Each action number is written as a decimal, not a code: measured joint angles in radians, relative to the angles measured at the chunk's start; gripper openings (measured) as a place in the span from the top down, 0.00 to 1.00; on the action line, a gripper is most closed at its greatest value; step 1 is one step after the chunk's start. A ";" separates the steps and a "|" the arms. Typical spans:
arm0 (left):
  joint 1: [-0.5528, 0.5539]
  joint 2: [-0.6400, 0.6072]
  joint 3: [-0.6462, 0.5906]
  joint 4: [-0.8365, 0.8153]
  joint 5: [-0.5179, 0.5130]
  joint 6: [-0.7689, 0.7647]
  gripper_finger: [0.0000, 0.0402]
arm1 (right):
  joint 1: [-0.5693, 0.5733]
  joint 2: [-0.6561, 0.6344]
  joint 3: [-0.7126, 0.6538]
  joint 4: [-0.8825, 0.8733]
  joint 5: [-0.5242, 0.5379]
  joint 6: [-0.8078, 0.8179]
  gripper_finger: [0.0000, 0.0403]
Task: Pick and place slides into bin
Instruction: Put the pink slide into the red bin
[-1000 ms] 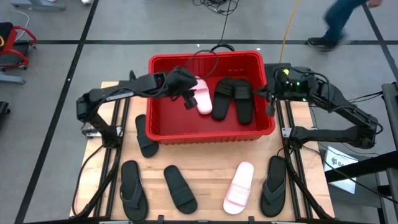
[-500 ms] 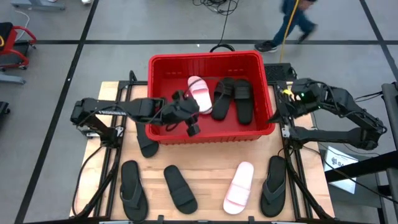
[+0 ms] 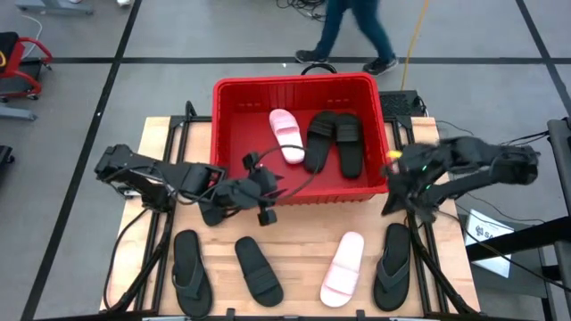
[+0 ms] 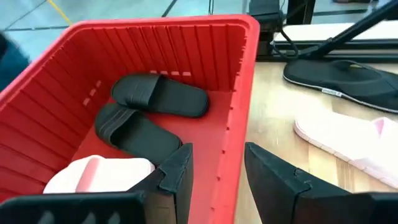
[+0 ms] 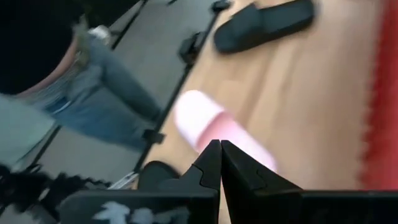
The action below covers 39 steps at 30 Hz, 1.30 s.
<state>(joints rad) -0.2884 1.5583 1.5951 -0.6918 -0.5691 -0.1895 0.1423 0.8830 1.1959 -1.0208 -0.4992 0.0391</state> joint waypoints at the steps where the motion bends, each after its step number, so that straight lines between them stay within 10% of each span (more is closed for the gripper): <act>1: -0.009 0.002 0.000 -0.003 -0.009 0.000 0.65 | 0.040 0.015 -0.011 0.021 0.001 0.022 1.00; 16: -0.085 0.003 -0.001 -0.014 -0.018 0.004 0.65 | 0.462 0.202 -0.154 0.262 0.188 0.238 1.00; 28: -0.143 0.003 -0.001 -0.014 -0.018 0.037 0.65 | 0.490 0.271 -0.373 0.631 0.188 0.386 0.98; 39: -0.160 0.003 -0.001 -0.014 -0.018 0.029 0.65 | 0.490 0.277 -0.541 0.833 0.267 0.477 0.71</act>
<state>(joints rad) -0.4480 1.5608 1.5944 -0.7055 -0.5869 -0.1604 0.6323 1.1603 0.6545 -0.1874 -0.2324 0.5158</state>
